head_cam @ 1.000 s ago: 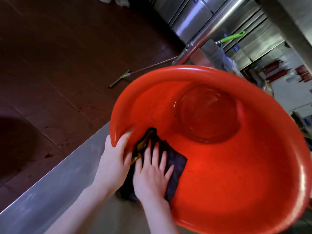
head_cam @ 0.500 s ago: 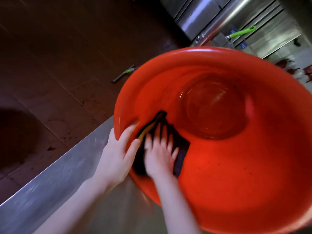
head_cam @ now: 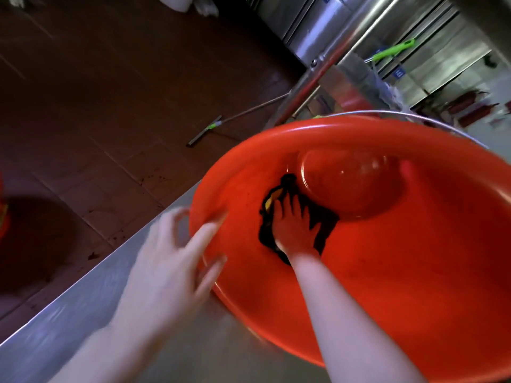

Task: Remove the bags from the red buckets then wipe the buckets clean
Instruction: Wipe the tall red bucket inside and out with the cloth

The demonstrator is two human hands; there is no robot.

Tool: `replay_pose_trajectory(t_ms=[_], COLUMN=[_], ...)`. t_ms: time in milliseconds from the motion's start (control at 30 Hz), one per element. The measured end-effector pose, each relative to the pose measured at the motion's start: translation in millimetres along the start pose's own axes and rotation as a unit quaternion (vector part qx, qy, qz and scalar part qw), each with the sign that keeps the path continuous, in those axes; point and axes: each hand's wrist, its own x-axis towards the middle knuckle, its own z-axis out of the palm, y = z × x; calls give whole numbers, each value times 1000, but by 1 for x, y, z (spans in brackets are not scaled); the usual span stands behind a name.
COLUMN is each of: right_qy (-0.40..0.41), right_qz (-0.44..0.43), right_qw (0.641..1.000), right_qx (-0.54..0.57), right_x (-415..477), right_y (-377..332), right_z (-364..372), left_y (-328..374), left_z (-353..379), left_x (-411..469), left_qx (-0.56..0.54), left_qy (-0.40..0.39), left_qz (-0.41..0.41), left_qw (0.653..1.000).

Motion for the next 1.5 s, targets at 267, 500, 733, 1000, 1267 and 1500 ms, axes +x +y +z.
replay_pose_trajectory(t_ms=[267, 500, 733, 1000, 1267, 1500], right_qy=[-76, 5, -38, -19, -7, -48], right_qz=[28, -88, 87, 10, 34, 84], right_qw=[994, 993, 995, 1000, 999, 995], right_qx=[-68, -79, 19, -15, 27, 16], right_x=[-23, -149, -43, -58, -81, -1], right_y=[25, -13, -25, -40, -55, -45], right_z=[-15, 9, -8, -4, 3, -16], left_y=[14, -4, -17, -16, -3, 41], left_z=[-15, 43, 46, 55, 42, 53], left_x=[51, 16, 12, 5, 2, -44], left_qx=[-10, -136, -174, -226, -258, -419], left_qy=[47, 40, 25, 38, 2, 16], left_qz=[17, -96, -99, -141, -166, -301], left_qw=[999, 985, 979, 963, 952, 857])
